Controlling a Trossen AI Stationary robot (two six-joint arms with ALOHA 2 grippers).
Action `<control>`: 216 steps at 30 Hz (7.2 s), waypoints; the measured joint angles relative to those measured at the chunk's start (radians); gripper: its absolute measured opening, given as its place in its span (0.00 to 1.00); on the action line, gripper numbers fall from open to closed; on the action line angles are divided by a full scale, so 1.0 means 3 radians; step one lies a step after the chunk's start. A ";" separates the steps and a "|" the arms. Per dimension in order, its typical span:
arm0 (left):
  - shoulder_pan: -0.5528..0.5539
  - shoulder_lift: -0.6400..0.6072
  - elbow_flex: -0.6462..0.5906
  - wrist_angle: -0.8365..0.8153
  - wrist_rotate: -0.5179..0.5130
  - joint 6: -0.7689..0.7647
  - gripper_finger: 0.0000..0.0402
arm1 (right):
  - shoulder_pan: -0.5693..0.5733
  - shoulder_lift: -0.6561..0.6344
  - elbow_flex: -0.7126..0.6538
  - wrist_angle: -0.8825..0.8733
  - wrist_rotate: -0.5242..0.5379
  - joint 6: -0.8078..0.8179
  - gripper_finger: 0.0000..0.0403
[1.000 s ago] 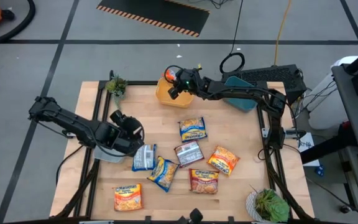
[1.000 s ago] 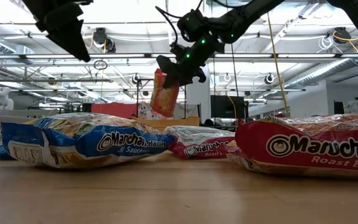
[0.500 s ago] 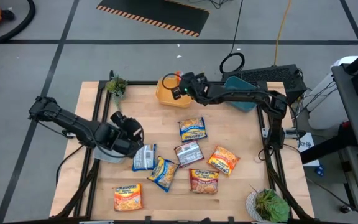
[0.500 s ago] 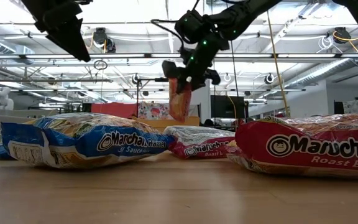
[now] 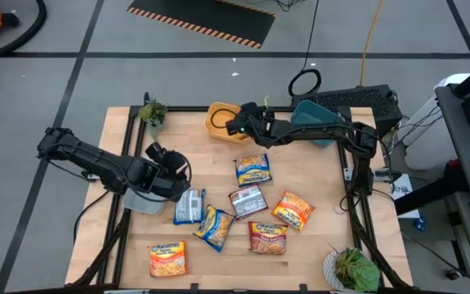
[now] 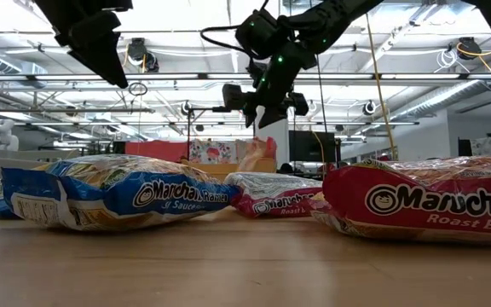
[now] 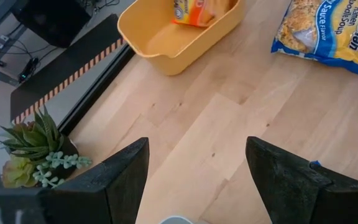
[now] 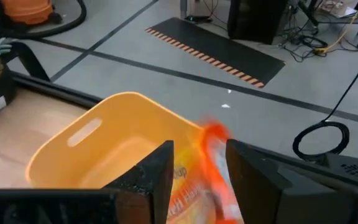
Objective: Sort Maruchan noodles
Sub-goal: Put the top left orange bag into the yellow bin, then put the bottom orange bag into the yellow bin
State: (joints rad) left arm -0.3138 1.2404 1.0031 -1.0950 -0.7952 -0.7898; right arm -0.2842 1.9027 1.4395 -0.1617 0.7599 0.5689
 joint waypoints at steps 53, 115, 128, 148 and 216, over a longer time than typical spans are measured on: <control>-0.2655 0.0745 0.0000 0.0538 0.2420 -0.0746 0.68 | 0.1874 -0.1630 -0.2115 0.1814 -0.1676 -0.1109 0.35; -0.2247 0.0769 0.0000 0.0088 0.0908 -0.0370 0.00 | 0.1692 -0.1593 -0.2111 0.2281 -0.1399 -0.0630 0.54; -0.1672 0.0215 0.0001 0.0100 -0.0434 0.0475 0.00 | 0.1675 -0.1166 -0.2110 0.3029 -0.1504 -0.0481 0.71; -0.0464 0.0156 0.0001 0.1283 -0.0769 0.2008 0.00 | 0.1613 -0.0782 -0.2108 0.3443 -0.1504 -0.0514 0.79; -0.0391 -0.0618 0.0004 0.0749 -0.0306 0.1037 0.50 | 0.0818 -0.0431 -0.1511 0.3015 -0.1522 -0.0416 0.27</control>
State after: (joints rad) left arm -0.4310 1.0549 1.0042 -0.8704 -0.8870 -0.4788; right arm -0.0388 1.7734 0.9863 0.7428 0.3034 0.4442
